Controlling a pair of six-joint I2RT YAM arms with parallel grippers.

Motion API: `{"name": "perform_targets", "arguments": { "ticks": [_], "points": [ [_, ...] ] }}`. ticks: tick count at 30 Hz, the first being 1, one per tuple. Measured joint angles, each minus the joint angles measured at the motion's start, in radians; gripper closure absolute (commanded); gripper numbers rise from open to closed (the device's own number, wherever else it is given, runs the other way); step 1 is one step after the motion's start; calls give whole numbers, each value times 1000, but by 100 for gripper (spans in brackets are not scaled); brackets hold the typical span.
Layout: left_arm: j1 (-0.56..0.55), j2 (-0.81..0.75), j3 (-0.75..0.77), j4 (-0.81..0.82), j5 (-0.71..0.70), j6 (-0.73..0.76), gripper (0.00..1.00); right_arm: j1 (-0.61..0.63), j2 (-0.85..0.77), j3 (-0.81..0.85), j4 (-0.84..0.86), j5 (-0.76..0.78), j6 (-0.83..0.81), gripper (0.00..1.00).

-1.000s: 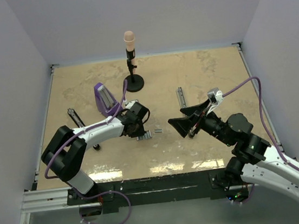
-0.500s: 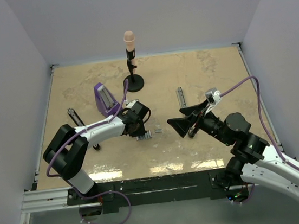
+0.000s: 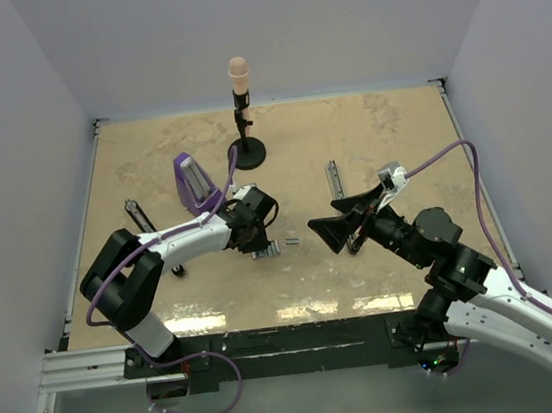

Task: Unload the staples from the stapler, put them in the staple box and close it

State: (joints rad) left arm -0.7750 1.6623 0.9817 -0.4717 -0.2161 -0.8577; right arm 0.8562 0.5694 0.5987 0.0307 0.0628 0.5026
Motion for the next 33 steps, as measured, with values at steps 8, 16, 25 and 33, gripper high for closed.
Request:
{"name": "perform_targets", "arguments": {
  "ticks": [8, 16, 25, 33],
  "points": [
    [-1, 0, 4, -16, 0, -15, 72, 0, 0, 0, 0, 0, 0, 1],
    [-9, 0, 13, -25, 0, -21, 71, 0, 0, 0, 0, 0, 0, 1],
    [-13, -30, 48, -43, -6, -14, 66, 0, 51, -1, 3, 7, 1, 2],
    [2, -55, 64, -46, -23, 7, 59, 0, 237, -1, 5, 22, -5, 13]
  ]
}}
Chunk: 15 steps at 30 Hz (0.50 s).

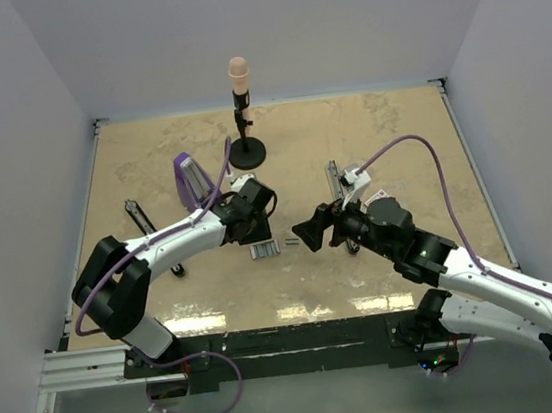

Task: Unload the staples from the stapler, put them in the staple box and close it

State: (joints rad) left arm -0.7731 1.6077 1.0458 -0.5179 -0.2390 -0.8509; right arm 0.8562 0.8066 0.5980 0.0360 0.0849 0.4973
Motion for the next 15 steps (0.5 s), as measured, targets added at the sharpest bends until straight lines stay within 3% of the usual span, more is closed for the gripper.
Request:
{"name": "perform_targets", "arguments": {
  "ticks": [5, 15],
  "points": [
    [56, -42, -50, 11, 19, 24, 58, 0, 166, 6, -3, 3, -19, 21],
    [339, -356, -237, 103, 200, 111, 56, -3, 567, 173, -59, 2, -121, 38]
  ]
}}
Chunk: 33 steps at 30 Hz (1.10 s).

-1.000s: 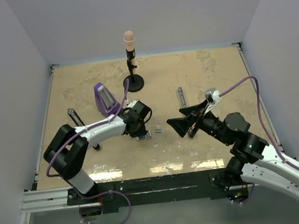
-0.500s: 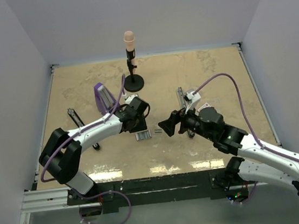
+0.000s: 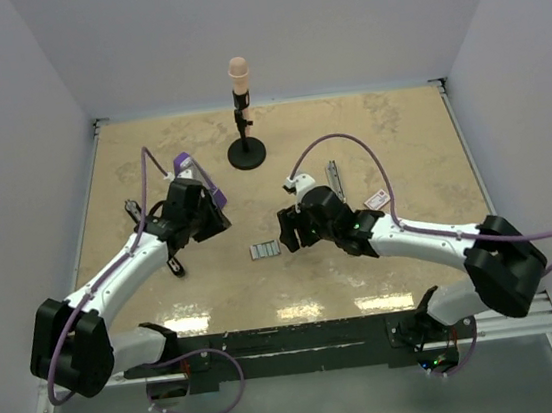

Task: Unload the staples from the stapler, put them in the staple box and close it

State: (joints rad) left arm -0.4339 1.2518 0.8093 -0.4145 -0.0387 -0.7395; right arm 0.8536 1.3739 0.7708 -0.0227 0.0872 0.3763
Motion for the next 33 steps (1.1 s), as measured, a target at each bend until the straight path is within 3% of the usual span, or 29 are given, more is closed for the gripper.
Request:
{"name": "perform_targets", "arguments": {
  "ticks": [4, 13, 24, 33],
  "points": [
    [21, -10, -55, 43, 74, 11, 53, -17, 106, 36, -10, -10, -47, 46],
    [21, 1, -123, 90, 174, 26, 53, -55, 231, 69, -22, -48, -132, 51],
    [21, 1, -133, 125, 203, 27, 53, -55, 342, 142, -31, -85, -187, 53],
    [21, 1, -133, 126, 207, 27, 53, -55, 343, 147, -41, -145, -193, 55]
  ]
}}
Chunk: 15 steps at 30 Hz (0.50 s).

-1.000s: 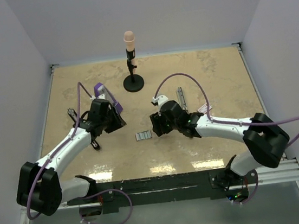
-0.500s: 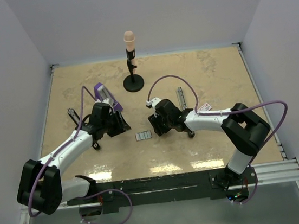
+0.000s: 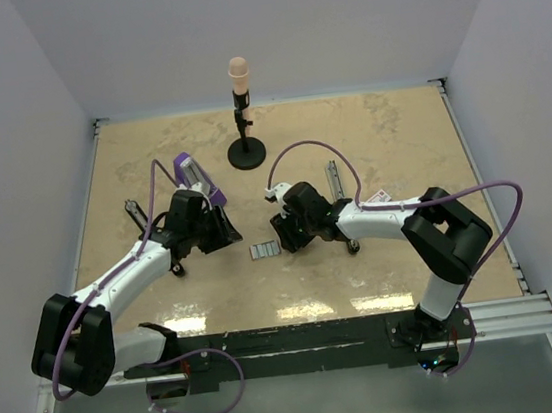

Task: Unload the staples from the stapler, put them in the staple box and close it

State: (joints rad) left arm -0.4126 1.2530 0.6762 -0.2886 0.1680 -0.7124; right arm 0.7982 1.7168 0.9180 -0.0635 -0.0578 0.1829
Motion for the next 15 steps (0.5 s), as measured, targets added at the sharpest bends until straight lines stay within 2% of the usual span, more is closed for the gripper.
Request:
{"name": "perform_targets", "arguments": {
  "ticks": [15],
  "points": [
    [0, -7, 0, 3, 7, -1, 53, 24, -9, -16, 4, -3, 42, 64]
  ]
}}
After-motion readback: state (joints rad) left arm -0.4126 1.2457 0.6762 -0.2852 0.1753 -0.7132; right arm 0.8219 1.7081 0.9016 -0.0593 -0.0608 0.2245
